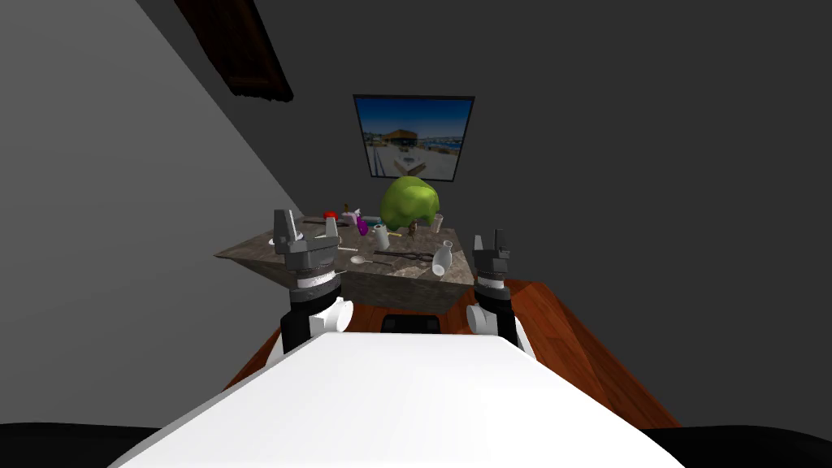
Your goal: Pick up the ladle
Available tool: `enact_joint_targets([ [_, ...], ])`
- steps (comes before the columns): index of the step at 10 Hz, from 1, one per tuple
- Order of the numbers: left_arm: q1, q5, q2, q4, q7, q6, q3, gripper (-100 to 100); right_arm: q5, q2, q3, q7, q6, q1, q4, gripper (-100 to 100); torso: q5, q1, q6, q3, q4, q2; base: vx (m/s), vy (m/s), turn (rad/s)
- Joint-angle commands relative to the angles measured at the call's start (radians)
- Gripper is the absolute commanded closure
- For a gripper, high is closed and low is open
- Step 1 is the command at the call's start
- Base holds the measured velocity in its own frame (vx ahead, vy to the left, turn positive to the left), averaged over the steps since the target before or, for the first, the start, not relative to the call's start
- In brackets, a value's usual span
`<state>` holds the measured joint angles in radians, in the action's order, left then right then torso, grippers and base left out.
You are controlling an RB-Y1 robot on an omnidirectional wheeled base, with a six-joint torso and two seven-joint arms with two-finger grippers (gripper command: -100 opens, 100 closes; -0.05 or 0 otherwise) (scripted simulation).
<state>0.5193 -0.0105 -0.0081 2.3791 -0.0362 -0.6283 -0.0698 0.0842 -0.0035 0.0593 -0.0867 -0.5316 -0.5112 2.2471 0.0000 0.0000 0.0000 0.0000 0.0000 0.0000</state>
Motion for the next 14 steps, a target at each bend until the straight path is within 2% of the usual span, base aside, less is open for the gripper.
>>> enact_joint_targets([
  [1, -0.016, 0.003, 0.032, -0.009, 0.001, 0.016, 0.002, -100, 0.000, 0.000, 0.000, 0.000, 0.000, 0.000, 0.000, 0, 0.000, 0.000, 0.000, 0.000, 0.000, 0.000, -0.018, 0.005, -0.007],
  [5, -0.104, 0.018, 0.116, -0.058, 0.007, 0.108, 0.016, -100, 0.000, 0.000, 0.000, 0.000, 0.000, 0.000, 0.000, 0, 0.000, 0.001, 0.000, 0.003, 0.001, 0.005, -0.071, 0.020, -0.016],
  [6, -0.106, 0.018, 0.116, -0.058, 0.007, 0.109, 0.016, -100, 0.000, 0.000, 0.000, 0.000, 0.000, 0.000, 0.000, 0, 0.000, 0.002, 0.000, 0.003, 0.001, 0.006, -0.069, 0.022, -0.011],
  [10, -0.249, 0.044, 0.168, -0.143, 0.016, 0.248, 0.039, -100, 0.000, 0.000, 0.000, 0.000, 0.000, 0.000, 0.000, 0, 0.001, 0.003, 0.000, 0.004, 0.001, 0.007, -0.106, 0.029, -0.024],
  [11, -0.258, 0.044, 0.168, -0.143, 0.016, 0.269, 0.039, -100, 0.000, 0.000, 0.000, 0.000, 0.000, 0.000, 0.000, 0, 0.001, 0.003, 0.000, 0.005, 0.002, 0.009, -0.101, 0.021, -0.009],
  [12, -0.299, 0.052, 0.176, -0.170, 0.019, 0.300, 0.046, -100, 0.000, 0.000, 0.000, 0.000, 0.000, 0.000, 0.000, 0, 0.000, 0.002, 0.000, 0.004, 0.002, 0.007, -0.080, 0.027, -0.010],
  [13, -0.303, 0.052, 0.176, -0.170, 0.019, 0.318, 0.046, -100, 0.000, 0.000, 0.000, 0.000, 0.000, 0.000, 0.000, 0, 0.000, 0.002, 0.000, 0.003, 0.001, 0.006, -0.057, 0.022, -0.014],
  [14, -0.340, 0.059, 0.182, -0.198, 0.021, 0.348, 0.053, -100, 0.000, 0.000, 0.000, 0.000, 0.000, 0.000, 0.000, 0, 0.000, 0.002, 0.000, 0.003, 0.001, 0.004, -0.080, 0.015, -0.015],
])
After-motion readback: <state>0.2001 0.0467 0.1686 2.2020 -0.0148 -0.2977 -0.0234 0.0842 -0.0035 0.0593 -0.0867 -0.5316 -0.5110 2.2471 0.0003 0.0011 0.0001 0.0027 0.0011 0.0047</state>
